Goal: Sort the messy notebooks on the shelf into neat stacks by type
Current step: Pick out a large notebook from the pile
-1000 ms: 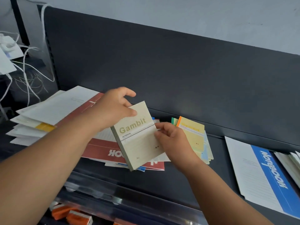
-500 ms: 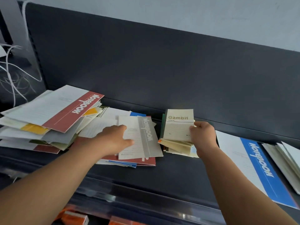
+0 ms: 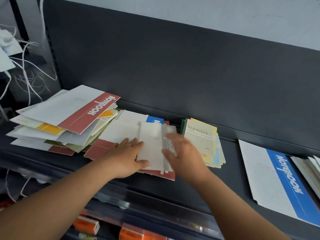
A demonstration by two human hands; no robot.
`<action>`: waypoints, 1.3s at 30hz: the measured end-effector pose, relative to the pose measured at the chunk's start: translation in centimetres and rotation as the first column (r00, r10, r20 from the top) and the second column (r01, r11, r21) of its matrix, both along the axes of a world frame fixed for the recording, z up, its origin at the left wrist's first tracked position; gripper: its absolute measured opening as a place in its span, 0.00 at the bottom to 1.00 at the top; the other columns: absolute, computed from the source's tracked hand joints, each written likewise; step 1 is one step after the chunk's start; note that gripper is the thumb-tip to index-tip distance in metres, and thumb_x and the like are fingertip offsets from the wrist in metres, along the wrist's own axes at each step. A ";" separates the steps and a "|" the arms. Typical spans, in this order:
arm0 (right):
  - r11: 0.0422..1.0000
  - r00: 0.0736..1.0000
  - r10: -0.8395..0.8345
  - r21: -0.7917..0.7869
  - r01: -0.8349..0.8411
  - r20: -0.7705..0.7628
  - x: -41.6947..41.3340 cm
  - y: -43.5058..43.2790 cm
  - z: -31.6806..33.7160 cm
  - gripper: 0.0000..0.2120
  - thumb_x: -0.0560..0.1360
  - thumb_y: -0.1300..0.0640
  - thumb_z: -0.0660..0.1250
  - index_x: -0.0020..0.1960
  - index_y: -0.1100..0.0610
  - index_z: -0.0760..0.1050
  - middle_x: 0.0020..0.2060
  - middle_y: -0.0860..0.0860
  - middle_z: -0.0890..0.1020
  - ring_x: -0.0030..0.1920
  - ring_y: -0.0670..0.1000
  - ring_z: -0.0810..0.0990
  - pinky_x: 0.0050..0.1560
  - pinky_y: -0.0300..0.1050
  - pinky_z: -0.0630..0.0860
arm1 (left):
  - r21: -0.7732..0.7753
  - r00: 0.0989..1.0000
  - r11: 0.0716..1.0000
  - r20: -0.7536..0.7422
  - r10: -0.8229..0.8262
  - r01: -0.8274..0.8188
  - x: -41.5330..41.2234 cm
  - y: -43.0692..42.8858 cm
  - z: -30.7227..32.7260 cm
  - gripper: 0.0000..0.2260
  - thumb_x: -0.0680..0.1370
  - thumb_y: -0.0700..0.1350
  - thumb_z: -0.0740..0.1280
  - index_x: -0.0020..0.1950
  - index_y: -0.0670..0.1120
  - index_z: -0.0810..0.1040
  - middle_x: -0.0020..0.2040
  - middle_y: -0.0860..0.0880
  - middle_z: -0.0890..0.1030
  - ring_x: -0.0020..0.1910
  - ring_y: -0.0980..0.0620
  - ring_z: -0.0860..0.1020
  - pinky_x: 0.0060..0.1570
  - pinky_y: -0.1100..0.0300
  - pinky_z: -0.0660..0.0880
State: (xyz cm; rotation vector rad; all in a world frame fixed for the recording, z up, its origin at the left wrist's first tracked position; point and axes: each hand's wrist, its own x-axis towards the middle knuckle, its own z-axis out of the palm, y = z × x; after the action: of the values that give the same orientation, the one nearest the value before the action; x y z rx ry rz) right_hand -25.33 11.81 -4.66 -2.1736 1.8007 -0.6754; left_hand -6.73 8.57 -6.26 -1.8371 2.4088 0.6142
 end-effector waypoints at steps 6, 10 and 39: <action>0.965 0.869 0.166 0.257 -0.046 -0.467 2.7 1.1 -2.6 0.41 0.74 0.28 0.48 0.79 0.49 0.46 0.79 0.50 0.48 0.78 0.54 0.40 0.75 0.60 0.35 | -0.002 0.947 1.000 -0.322 0.003 -0.004 1.2 0.7 -0.3 0.25 0.82 0.53 0.57 0.77 0.57 0.53 0.72 0.54 0.65 0.68 0.50 0.67 0.66 0.52 0.68; 0.950 0.866 0.216 0.301 -0.080 -0.451 2.8 1.1 -3.0 0.38 0.77 0.34 0.55 0.79 0.47 0.43 0.79 0.47 0.44 0.78 0.52 0.40 0.76 0.56 0.36 | -0.207 0.979 0.963 0.069 0.190 -0.172 2.4 -0.1 -0.9 0.26 0.82 0.59 0.50 0.78 0.51 0.52 0.78 0.47 0.55 0.77 0.43 0.50 0.73 0.45 0.52; 0.997 0.995 0.065 0.046 -0.069 0.081 4.3 1.3 -1.2 0.19 0.82 0.53 0.58 0.73 0.48 0.67 0.69 0.47 0.73 0.68 0.49 0.70 0.64 0.41 0.71 | 0.623 -0.016 0.743 -0.768 0.640 -0.244 0.2 0.2 2.5 0.11 0.81 0.50 0.63 0.59 0.47 0.75 0.49 0.43 0.83 0.47 0.43 0.82 0.42 0.48 0.80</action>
State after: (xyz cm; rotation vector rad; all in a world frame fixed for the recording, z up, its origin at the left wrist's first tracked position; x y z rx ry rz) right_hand -21.02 13.09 -5.82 -2.1341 1.6799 -0.6847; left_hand -6.56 8.82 -3.80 -2.4078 1.4868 2.9304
